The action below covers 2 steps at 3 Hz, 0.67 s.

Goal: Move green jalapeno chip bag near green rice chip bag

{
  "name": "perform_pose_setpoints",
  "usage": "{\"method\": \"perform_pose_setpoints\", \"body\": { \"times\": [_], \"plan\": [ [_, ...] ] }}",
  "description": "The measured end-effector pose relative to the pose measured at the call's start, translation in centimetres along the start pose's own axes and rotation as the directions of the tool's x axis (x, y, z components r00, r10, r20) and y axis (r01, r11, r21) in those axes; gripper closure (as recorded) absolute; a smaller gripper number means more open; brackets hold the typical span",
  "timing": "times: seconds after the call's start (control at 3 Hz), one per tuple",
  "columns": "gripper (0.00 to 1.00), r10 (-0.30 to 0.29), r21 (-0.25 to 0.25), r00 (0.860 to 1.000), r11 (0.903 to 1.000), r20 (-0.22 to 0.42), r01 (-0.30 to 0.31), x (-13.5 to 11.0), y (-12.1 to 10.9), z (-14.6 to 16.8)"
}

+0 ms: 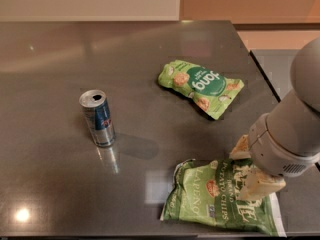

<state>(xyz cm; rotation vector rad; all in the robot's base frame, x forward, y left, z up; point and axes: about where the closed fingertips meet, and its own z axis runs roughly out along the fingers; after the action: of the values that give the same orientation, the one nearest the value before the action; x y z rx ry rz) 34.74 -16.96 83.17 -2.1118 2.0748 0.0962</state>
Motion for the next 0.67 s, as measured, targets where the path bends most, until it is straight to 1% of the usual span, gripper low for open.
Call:
{"method": "perform_pose_setpoints", "body": {
  "times": [0.33, 0.67],
  "plan": [
    [0.64, 0.022, 0.039, 1.000, 0.9990, -0.010, -0.021, 0.6, -1.4, -1.1],
    [0.88, 0.052, 0.105, 0.998, 0.9932, -0.018, -0.049, 1.5, -4.2, -3.3]
  ]
}}
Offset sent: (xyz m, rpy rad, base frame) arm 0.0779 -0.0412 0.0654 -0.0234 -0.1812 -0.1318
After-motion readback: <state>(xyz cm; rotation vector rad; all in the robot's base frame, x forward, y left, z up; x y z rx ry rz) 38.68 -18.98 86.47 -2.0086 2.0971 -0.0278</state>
